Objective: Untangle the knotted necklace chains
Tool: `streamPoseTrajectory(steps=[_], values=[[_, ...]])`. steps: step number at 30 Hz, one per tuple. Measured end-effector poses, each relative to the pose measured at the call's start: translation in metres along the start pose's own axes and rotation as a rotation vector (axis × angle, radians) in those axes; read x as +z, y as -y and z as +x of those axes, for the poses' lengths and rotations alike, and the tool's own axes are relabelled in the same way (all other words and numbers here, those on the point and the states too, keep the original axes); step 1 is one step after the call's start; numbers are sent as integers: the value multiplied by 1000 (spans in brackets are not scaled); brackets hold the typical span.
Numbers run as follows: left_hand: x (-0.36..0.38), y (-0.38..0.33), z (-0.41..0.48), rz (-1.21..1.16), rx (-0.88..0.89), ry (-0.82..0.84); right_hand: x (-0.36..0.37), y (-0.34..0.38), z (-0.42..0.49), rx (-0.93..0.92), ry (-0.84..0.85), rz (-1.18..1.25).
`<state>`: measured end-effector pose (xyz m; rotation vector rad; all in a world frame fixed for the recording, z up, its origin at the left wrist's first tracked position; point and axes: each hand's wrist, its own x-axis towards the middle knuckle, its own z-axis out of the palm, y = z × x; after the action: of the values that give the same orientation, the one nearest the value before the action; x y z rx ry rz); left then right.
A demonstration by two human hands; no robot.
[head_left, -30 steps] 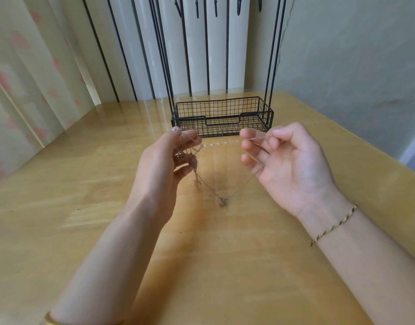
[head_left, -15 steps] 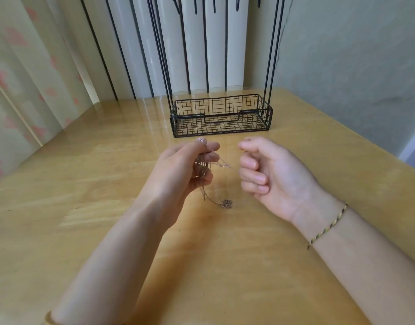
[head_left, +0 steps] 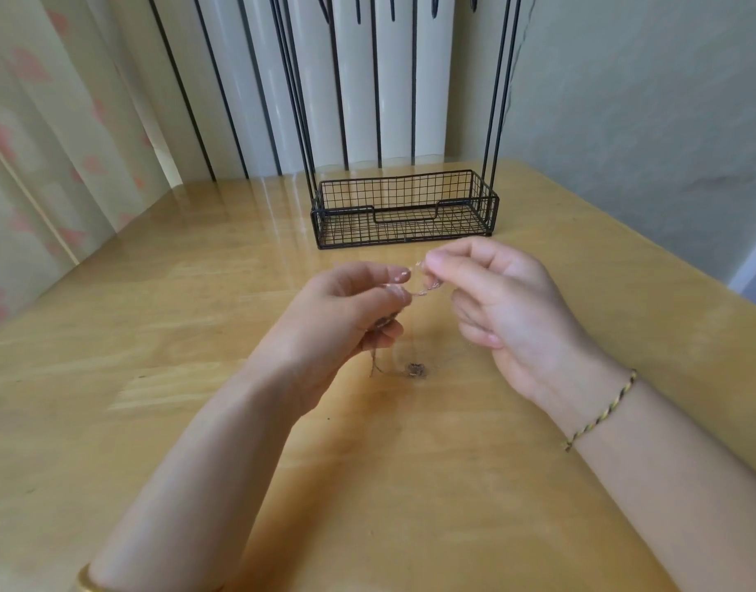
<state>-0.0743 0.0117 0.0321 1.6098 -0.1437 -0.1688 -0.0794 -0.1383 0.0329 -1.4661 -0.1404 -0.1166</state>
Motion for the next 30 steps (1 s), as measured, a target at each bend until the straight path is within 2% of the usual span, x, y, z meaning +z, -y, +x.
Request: streamPoseTrajectory(steps=[5, 11, 16, 19, 26, 30], values=[[1, 3, -1, 66, -20, 93, -6, 0, 7, 22, -83, 161], [0, 4, 1, 134, 13, 48, -7, -1, 9, 42, -178, 144], [-3, 4, 1, 197, 23, -20, -9, -1, 11, 89, -178, 253], [-4, 5, 1, 223, 18, -70, -11, -1, 12, 91, -203, 224], [-5, 5, 4, 271, 4, -165, -14, -3, 13, -11, -328, -21], [-6, 7, 7, 289, 21, -220, -15, -4, 15, 45, -354, 45]])
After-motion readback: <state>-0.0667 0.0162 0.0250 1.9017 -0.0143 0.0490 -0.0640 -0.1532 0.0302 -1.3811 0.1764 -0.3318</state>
